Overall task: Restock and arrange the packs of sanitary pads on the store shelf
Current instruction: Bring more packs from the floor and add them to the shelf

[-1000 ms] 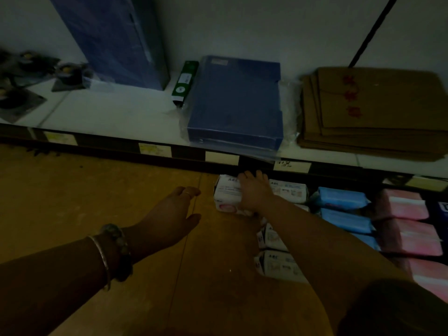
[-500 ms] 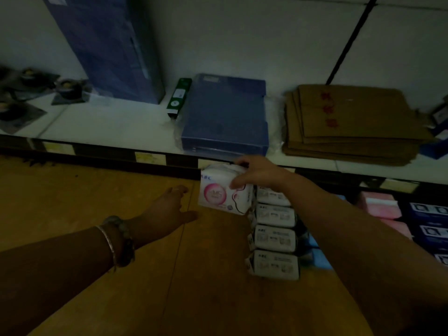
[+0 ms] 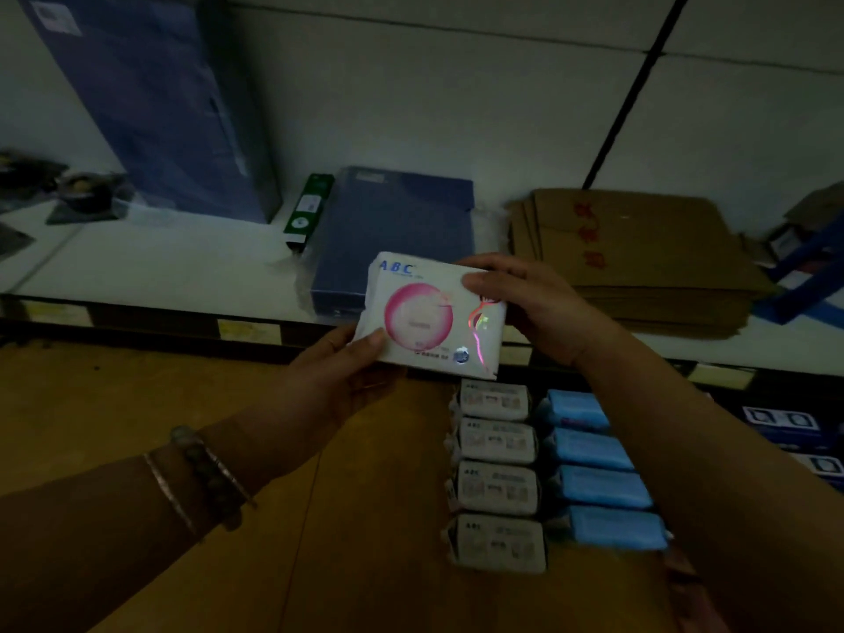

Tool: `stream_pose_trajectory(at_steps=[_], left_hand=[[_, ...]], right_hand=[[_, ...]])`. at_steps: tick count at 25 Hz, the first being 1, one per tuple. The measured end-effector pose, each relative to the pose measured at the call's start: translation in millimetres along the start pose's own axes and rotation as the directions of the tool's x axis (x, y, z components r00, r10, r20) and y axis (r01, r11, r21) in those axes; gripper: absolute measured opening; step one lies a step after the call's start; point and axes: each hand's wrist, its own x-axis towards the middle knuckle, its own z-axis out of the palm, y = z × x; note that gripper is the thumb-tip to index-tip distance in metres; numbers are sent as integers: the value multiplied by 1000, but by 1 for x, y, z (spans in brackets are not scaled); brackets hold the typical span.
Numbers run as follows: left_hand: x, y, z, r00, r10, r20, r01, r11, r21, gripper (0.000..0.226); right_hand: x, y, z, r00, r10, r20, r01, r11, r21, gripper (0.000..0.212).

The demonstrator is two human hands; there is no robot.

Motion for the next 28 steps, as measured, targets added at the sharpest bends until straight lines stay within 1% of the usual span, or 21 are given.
stream_pose_trajectory(at_steps=[2,5,6,7,9,10,11,14,16,18,21,25,28], left_hand=[[8,1,-3,999,-2,-46,-1,998,-66,53],[15,2,-14,988,-15,-151,-6,990,-142,50],[17,4,-18,985,-13,-171,-14,987,-158,54],[17,7,-21,983,-8,-186,-24,986,-167,66],[15,15,-27,974,-20,-224,-20,985,-174,97],[11,22,-28,969,-33,-243,-15,982,-190,104],[5,29,-27,965,-46,-257,-10,978,-210,107],[-21,52,-16,966,-71,-248,8,969,-246,99],[-42,79,-4,972,-79,-220,30,975,-220,98],[-62,115,7,972,-97,-216,52,978,-203,99],[-92,176,34,976,-95,-196,54,977,-204,99],[-148,277,86,985,-79,-153,42,971,-234,100],[-195,351,126,989,-51,-141,20,977,-212,102]], right_hand=[[12,9,6,998,-5,-64,9,998,64,31],[32,22,21,985,112,-132,-73,962,264,59],[40,25,28,979,143,-144,-91,943,321,61],[46,26,35,976,162,-146,-99,926,365,53],[53,20,49,970,177,-168,-96,910,403,24],[53,14,56,968,172,-186,-85,913,400,13],[49,8,61,964,165,-210,-72,916,394,9],[22,-18,73,949,181,-259,-57,904,423,23],[2,-49,75,937,184,-298,-33,893,449,25],[-18,-90,72,932,160,-326,-2,900,435,29],[-41,-166,62,936,152,-317,-14,916,400,36],[-77,-300,43,935,138,-327,-23,943,333,35],[-108,-398,31,944,82,-319,8,962,272,38]])
